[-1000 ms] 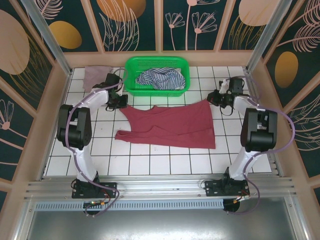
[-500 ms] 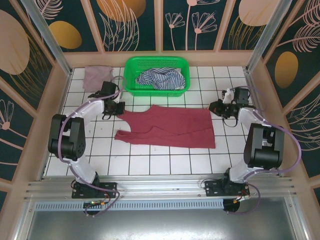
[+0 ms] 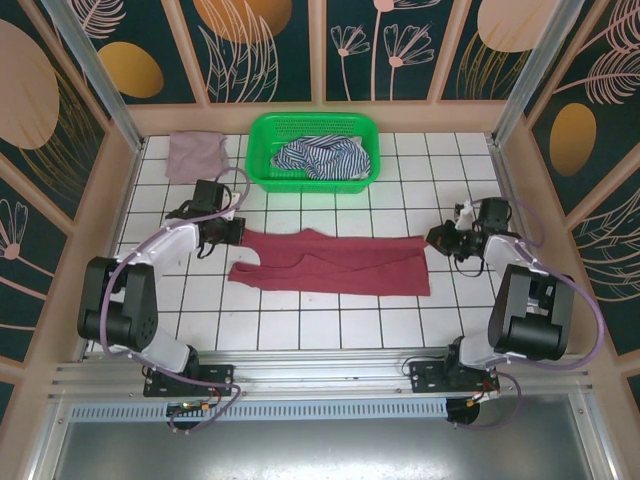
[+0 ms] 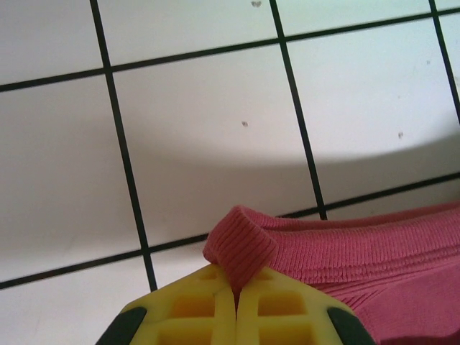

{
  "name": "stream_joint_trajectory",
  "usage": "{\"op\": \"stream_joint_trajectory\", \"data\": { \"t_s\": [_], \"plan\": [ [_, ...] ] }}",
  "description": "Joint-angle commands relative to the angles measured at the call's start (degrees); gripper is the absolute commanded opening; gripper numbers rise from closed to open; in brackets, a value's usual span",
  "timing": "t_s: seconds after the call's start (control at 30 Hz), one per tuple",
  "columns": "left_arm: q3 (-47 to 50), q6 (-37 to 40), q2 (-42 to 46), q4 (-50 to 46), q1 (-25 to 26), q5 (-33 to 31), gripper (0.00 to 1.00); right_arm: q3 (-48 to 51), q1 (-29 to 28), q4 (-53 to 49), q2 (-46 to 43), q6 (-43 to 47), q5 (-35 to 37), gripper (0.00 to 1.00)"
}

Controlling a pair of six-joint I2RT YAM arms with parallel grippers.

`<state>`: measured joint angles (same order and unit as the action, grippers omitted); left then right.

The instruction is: Fold and stack the tank tops

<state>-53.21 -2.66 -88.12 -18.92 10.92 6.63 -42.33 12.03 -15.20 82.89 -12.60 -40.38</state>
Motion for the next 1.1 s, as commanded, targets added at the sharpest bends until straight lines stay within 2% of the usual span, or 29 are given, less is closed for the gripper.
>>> {"op": "stream_joint_trajectory", "data": {
  "t_s": [0.0, 0.33, 0.47, 0.63, 0.83, 1.0, 1.07],
  "plan": [
    [2.27, 3.27, 4.76, 3.70, -0.50, -1.34, 0.00, 0.99, 1.01, -0.51, -2.74, -1.31, -0.44, 0.00],
    [4.65, 5.65, 6.91, 2.34, -0.46, -1.99, 0.00, 3.14, 1.29, -4.87, -5.34, -1.53, 1.50, 0.00],
    [6.61, 7.54, 5.54, 1.42, -0.47, -4.30, 0.00, 4.98, 1.16, -6.74, -2.61, -0.09, 2.64, 0.00],
    [6.98, 5.73, 3.40, 0.92, -0.46, -2.36, 0.00, 6.23, 0.77, -6.62, 0.27, -0.11, 5.40, 0.00],
    [7.63, 5.13, 4.21, -0.90, -0.37, -3.05, 0.03, 5.66, 0.02, -7.88, 2.55, 0.58, 7.98, 0.00],
    [5.16, 5.07, 1.75, -4.13, -0.37, -4.68, 0.08, 5.81, -0.35, -8.44, 3.13, 0.42, 9.00, 0.01],
    [4.14, 5.07, 1.06, -5.76, -0.37, -4.33, 0.16, 5.68, -0.60, -8.52, 3.20, 0.24, 9.24, 0.03]
  ]
}}
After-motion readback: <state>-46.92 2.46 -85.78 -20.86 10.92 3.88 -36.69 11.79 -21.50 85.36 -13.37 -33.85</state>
